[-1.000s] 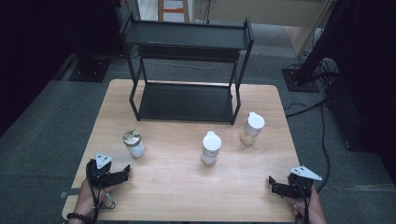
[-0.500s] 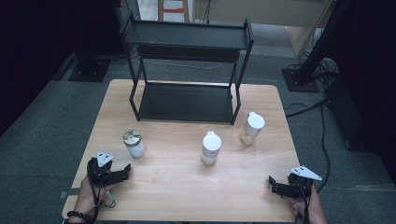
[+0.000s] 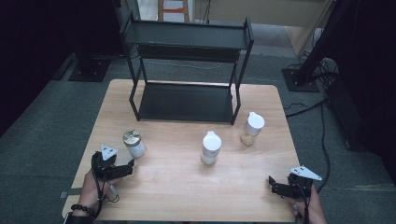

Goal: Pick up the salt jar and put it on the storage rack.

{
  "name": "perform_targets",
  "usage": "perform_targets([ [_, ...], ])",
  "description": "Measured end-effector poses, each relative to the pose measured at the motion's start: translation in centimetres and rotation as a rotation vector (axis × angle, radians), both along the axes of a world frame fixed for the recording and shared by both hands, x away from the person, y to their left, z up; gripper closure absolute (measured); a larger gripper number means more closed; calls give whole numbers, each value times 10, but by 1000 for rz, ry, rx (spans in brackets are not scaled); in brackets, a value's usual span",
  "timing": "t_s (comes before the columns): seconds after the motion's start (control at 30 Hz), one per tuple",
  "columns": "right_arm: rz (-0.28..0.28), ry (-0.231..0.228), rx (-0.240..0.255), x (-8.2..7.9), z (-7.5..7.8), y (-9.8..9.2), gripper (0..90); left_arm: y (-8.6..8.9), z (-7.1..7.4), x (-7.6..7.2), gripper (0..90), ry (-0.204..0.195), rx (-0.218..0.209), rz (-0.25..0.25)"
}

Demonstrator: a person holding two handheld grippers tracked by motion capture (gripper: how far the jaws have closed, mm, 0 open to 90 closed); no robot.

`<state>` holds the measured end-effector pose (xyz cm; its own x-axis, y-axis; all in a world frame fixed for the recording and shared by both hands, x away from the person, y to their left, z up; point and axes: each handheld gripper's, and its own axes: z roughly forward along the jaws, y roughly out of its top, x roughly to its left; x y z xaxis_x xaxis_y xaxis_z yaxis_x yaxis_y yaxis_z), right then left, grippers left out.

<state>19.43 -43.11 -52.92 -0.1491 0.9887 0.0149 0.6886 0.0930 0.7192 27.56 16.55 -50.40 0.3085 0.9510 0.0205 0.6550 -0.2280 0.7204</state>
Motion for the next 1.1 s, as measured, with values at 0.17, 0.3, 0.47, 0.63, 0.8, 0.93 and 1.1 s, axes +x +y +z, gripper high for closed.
perform_targets([
  [0.17,3,0,-1,0,0,0,0,-6,3,5,95,-5,4,-3],
  [0.3,6,0,-3,0,0,0,0,-11,5,10,95,-4,4,-8],
  [0.47,8,0,-2,0,0,0,0,-14,9,13,95,-10,-2,-8],
  [0.63,10,0,-2,0,0,0,0,-21,14,20,95,-13,2,-20],
  [0.8,12,0,-2,0,0,0,0,-27,18,26,95,-19,-2,-22],
  [0.93,13,1,-2,0,0,0,0,-33,21,30,95,-26,-2,-28],
  [1.1,15,1,-2,0,0,0,0,-37,23,31,95,-30,-7,-34],
])
